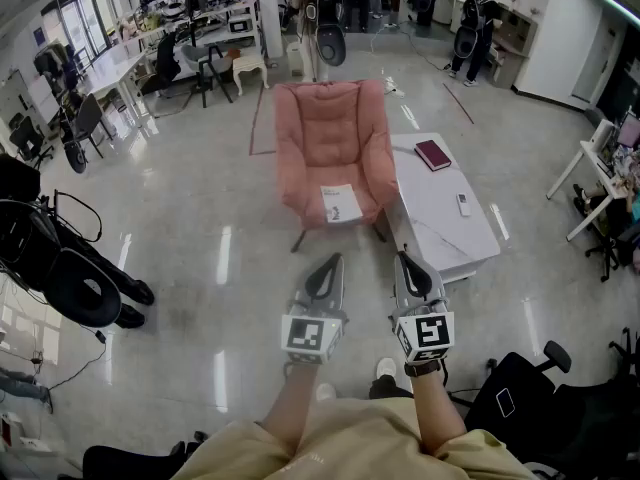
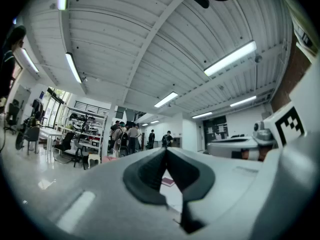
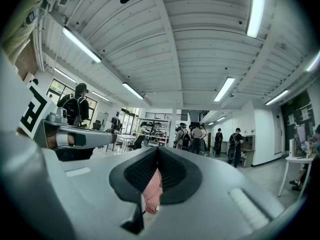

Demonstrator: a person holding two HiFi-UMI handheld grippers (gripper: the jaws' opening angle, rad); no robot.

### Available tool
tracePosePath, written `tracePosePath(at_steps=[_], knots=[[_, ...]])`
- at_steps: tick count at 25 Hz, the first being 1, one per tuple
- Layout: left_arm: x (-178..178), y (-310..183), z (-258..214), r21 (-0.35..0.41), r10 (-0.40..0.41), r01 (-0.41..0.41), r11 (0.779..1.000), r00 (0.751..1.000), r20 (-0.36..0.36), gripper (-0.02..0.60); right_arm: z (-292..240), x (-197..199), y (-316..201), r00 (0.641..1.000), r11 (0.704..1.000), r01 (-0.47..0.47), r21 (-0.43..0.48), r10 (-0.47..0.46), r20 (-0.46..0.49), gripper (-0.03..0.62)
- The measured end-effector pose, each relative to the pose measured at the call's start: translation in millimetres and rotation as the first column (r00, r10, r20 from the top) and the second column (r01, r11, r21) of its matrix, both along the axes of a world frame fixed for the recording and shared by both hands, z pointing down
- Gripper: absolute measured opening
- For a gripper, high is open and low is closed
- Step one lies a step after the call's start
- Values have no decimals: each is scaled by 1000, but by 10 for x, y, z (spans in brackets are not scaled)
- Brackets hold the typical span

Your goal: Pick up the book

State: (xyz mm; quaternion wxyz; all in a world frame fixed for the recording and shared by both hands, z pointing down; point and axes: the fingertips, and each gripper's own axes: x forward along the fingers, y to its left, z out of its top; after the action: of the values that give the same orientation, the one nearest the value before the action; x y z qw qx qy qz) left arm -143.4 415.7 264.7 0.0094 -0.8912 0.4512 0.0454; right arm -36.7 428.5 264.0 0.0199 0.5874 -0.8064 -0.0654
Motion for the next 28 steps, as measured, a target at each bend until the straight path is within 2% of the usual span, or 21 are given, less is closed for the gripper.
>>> tracePosePath(at_steps=[6,14,17,22,28], knots=[[289,-316,-1,-13,-5,5,1000,1000,11,0,9,224,-365,999,999,33,7,-33,31,5],[979,-883,-198,38,-62,60,997,997,39,0,-271,1106,-1132,981,997,59,52,-67,184,5],[1239,-1054,-174,40,-79,77,996,996,35,0,-200,1397,-1304,977,996,78,45,-85,195,5],[1662,-1247,142,-14,-72,73,997,995,69,0,189,1829,-1609,966,996,85,-16,-78,246,5],[1782,-1756,389,-84,-85,91,992,993,77,0,493,1764,-2019,960,982,173,-73,-152,234,5]])
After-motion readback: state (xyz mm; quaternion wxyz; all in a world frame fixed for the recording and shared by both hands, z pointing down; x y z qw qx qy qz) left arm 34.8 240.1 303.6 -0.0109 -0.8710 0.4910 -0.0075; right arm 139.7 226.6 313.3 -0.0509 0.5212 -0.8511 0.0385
